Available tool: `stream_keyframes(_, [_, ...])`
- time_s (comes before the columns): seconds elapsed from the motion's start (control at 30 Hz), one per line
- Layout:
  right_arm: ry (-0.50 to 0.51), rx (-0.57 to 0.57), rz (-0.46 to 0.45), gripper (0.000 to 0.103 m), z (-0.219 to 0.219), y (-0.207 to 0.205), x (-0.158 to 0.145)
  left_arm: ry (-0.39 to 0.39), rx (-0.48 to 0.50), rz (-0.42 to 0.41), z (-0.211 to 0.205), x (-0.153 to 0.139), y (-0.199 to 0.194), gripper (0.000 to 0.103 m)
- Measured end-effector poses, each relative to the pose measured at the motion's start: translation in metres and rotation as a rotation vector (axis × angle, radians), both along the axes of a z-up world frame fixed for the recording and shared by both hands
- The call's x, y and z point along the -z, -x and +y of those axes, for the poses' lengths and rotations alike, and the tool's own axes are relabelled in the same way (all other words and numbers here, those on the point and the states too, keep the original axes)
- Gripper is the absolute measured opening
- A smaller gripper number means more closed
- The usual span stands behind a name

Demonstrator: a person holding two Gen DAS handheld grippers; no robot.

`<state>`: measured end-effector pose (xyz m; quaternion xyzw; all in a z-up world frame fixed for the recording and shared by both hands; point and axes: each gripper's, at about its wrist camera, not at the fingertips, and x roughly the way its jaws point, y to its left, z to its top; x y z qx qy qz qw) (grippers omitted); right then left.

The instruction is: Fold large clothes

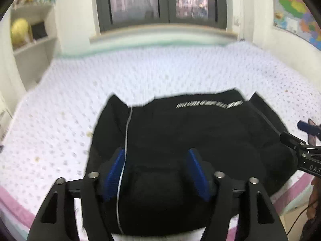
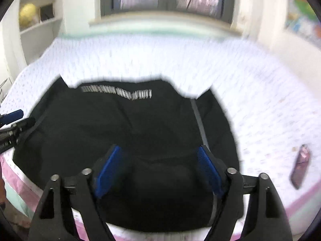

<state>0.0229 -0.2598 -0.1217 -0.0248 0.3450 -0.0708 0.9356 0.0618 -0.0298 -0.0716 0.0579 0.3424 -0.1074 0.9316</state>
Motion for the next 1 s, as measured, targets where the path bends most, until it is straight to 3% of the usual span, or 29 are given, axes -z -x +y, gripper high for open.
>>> stream_keyframes(0.13, [0.068,0.023,-0.093,0.087,0.019,0.032,-0.029,0.012,-0.023,-0.058,-0.001,-0.023,0.028,0.079])
stream_keyframes(0.27, [0.047,0.023,-0.125,0.088,0.032,0.031,-0.06,0.04,-0.043,-0.068,-0.004,-0.039,0.047,0.079])
stream_keyframes(0.5, [0.023,0.034,-0.156,0.091,0.034,0.047,-0.073,0.029,-0.065,-0.146,0.003,-0.054,0.069,0.079])
stream_keyframes(1.0, [0.009,0.035,-0.121,0.093,0.046,0.045,-0.068,0.016,-0.077,-0.145,0.008,-0.052,0.073,0.079])
